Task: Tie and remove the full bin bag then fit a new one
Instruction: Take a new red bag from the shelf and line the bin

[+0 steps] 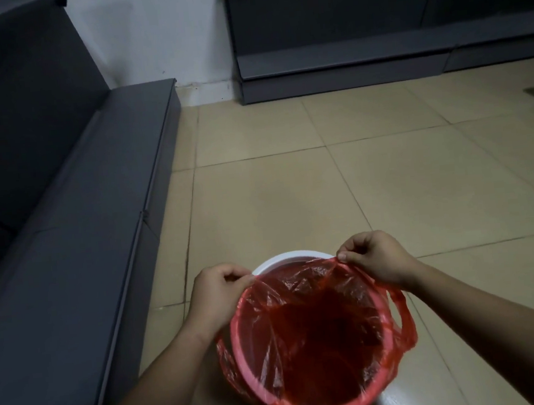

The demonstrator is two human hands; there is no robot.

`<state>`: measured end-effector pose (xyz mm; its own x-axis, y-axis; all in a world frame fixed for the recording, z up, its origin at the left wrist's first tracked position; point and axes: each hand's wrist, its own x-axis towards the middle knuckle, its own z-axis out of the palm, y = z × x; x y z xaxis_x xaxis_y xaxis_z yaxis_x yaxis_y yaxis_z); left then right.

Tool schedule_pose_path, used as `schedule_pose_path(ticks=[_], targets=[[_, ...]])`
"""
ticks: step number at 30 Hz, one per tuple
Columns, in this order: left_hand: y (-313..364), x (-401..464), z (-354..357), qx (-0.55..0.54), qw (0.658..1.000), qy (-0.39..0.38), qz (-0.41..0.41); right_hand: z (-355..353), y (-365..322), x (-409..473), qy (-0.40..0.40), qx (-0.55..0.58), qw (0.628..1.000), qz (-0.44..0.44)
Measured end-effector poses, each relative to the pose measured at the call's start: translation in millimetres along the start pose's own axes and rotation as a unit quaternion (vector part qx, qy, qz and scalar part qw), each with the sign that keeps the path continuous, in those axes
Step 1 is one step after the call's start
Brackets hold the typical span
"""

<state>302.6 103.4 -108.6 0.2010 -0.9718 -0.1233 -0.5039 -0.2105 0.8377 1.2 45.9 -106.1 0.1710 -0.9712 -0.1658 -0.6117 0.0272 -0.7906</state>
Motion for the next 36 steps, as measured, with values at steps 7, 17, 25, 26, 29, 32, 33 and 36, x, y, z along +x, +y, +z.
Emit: schedule_pose_path(ticks=[7, 17, 25, 26, 29, 32, 33, 36], targets=[[-9, 25, 12, -0.019, 0.999, -0.006, -0.05, 15, 1, 23, -0.017, 0.004, 0.999, 0.036], [-40, 40, 24, -0.123, 0.971, -0.057, -0.195, 21, 9, 38, -0.078, 0.012, 0.993, 0.084], [-22, 17, -6, -0.08, 0.991, 0.025, -0.105, -1, 0, 7, 0.024, 0.049, 0.996, 0.068], [-17, 7, -14, -0.067, 0.993, 0.021, -0.098, -5, -1, -3, 0.033, 0.047, 0.996, 0.069], [-5, -26, -24, -0.074, 0.99, -0.044, -0.111, -10, -3, -32, -0.006, 0.079, 0.993, 0.085], [-4, -40, -21, -0.133, 0.977, -0.07, -0.152, -5, 0, -46, -0.002, 0.108, 0.989, 0.099], [-6, -42, -19, -0.165, 0.969, -0.07, -0.173, -3, 3, -47, 0.014, 0.108, 0.989, 0.105], [-12, -42, -16, -0.239, 0.944, -0.062, -0.217, 1, 11, -45, 0.052, 0.108, 0.984, 0.129]])
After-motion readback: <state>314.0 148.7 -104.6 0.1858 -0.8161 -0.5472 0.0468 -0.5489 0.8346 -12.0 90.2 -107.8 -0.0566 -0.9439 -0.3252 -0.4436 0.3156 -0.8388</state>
